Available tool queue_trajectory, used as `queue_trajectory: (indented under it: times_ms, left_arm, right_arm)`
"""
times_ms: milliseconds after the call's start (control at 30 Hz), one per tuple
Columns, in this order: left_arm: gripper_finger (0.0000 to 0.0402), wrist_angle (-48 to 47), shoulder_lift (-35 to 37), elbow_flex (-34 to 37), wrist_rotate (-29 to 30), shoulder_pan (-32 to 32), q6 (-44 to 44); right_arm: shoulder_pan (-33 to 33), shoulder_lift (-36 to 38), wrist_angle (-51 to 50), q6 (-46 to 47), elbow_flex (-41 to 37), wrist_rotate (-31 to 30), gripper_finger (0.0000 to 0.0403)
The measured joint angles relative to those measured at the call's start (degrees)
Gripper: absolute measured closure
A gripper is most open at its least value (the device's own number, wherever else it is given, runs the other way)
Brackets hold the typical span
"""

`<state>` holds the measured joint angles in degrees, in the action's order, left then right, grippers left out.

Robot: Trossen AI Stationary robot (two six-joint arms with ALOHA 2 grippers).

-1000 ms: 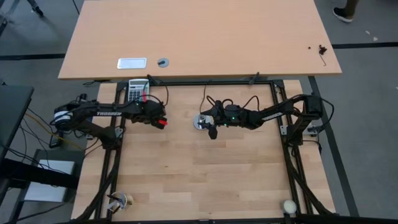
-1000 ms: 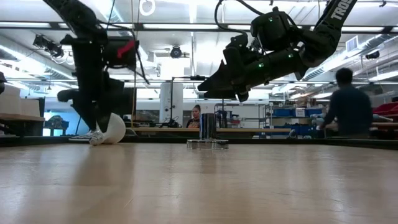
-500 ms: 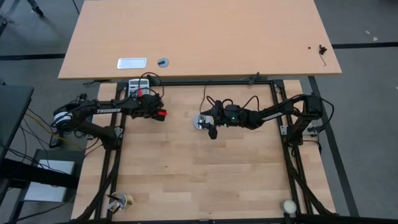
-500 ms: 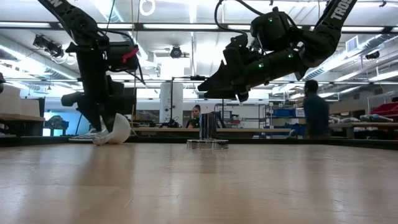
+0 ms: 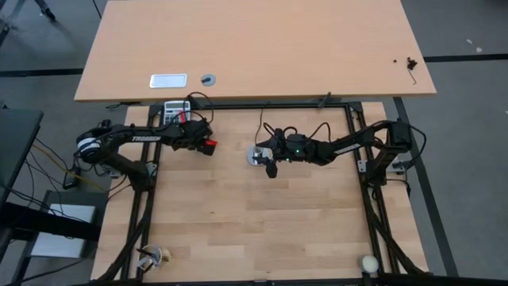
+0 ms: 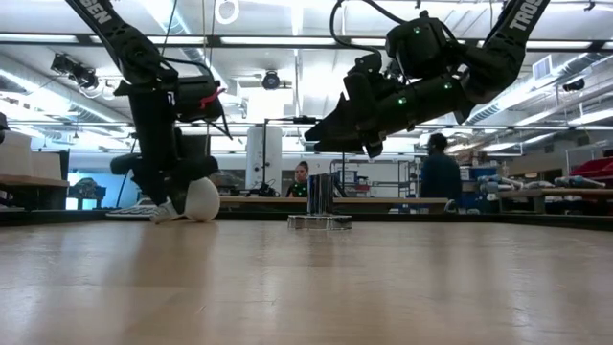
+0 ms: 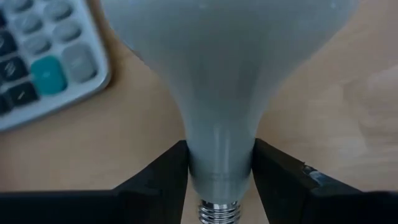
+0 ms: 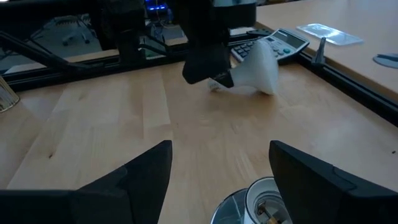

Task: Screw lightbulb
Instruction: Insert the lightbulb into the lamp

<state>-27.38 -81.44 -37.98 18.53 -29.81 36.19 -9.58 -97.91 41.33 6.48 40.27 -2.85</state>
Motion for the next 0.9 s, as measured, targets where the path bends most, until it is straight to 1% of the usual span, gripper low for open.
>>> queue_trajectory:
  times_ms: [100,233,467,567,767,900]
  left_arm:
    - [0.0228,2.39,-0.66,0.00,-0.37,-0.23,-2.96]
    - [0.0234,2.62,-0.73,0.00,-0.51,-0.58,-4.59]
    - [0.0270,2.85,-0.68,-0.01,0.20,-0.46,-9.01]
    - [0.0273,2.45,-0.49,-0.40,0.31,-0.47,-10.55]
    - [0.0273,1.77,2.39,-2.72,0.34,0.45,-13.29]
    - [0.0273,2.36,5.79,-5.13,0.35,2.47,-14.19]
  right_arm:
    - [0.04,0.00,0.04,0.00,0.02,0.00,0.0128]
    - [0.04,0.00,0.08,0.00,0.02,0.00,0.0128]
    - [0.08,0.00,0.12,-0.04,0.02,0.00,0.0128]
    - [0.09,0.00,0.26,-0.10,0.02,0.00,0.0128]
    - [0.10,0.75,1.02,-0.17,0.02,0.00,0.0128]
    - [0.08,3.25,1.04,-0.51,0.02,0.44,0.0128]
